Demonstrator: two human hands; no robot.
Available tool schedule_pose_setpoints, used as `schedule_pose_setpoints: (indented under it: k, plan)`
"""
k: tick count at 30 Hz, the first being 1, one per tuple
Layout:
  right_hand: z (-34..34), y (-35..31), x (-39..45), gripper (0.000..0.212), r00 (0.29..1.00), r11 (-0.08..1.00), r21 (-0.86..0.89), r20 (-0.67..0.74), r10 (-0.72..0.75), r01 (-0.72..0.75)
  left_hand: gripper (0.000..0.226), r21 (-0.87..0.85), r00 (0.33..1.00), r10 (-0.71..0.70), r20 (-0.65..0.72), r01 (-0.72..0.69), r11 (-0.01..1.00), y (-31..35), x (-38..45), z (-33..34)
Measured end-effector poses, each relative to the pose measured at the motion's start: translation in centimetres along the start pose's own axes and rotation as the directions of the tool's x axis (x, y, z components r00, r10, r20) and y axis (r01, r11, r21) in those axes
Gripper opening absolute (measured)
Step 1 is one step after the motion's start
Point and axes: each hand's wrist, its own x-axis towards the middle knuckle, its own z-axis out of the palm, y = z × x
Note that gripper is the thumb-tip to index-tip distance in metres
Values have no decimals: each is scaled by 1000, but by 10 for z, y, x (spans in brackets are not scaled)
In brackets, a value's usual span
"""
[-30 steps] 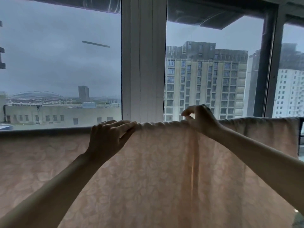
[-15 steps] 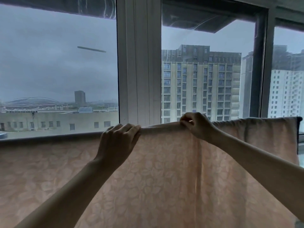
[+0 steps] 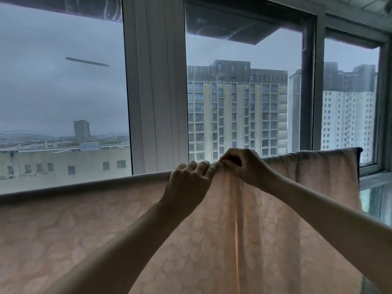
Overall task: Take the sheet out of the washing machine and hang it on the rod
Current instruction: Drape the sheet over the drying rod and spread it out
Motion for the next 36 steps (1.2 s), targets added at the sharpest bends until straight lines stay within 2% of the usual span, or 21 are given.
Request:
schedule_pose_setpoints:
  k: [6, 9, 11, 13, 17, 21, 24, 27, 30, 32, 36]
  plan:
    - [-20, 29, -16, 16, 997, 1000, -30, -72, -9, 6, 27, -1, 997, -77, -2, 77, 997, 13, 13, 15]
    - [-26, 47, -16, 14, 998, 999, -28, -62, -26, 24, 19, -7, 993, -118, -11, 118, 993, 18, 16, 22]
    - [-26, 54, -12, 20, 998, 999, -9, -49, -42, 41, 14, 0, 987, -160, -2, 160, 987, 21, 18, 21]
    - [-28, 59, -8, 24, 996, 996, -12, -27, -88, 88, 15, 17, 981, -191, 13, 191, 981, 23, 21, 18]
    - [-33, 68, -1, 15, 985, 986, 27, 48, -163, 162, 18, 21, 984, -175, 38, 174, 984, 22, 22, 14]
    - [-26, 73, 6, 7, 979, 979, 5, -23, -205, 205, 32, -10, 982, -172, 72, 173, 985, 23, 24, 9]
    - [-19, 74, 5, 4, 973, 973, 5, -21, -229, 229, 29, -30, 980, -178, 92, 181, 983, 23, 24, 5]
    - [-29, 82, 10, 8, 980, 981, 76, -98, -172, 180, 25, -10, 974, -197, 112, 199, 980, 24, 22, 2]
    - [-53, 110, 11, 14, 973, 995, 97, -230, -2, 25, 28, -9, 969, -212, 124, 215, 977, 24, 22, -2]
    - [-61, 132, 0, 12, 970, 996, 74, -235, 68, -52, 31, -23, 967, -214, 138, 219, 976, 23, 22, -3]
    - [-69, 144, -13, 8, 989, 997, -45, -129, -74, 68, 28, -21, 965, -220, 143, 225, 974, 24, 21, 3]
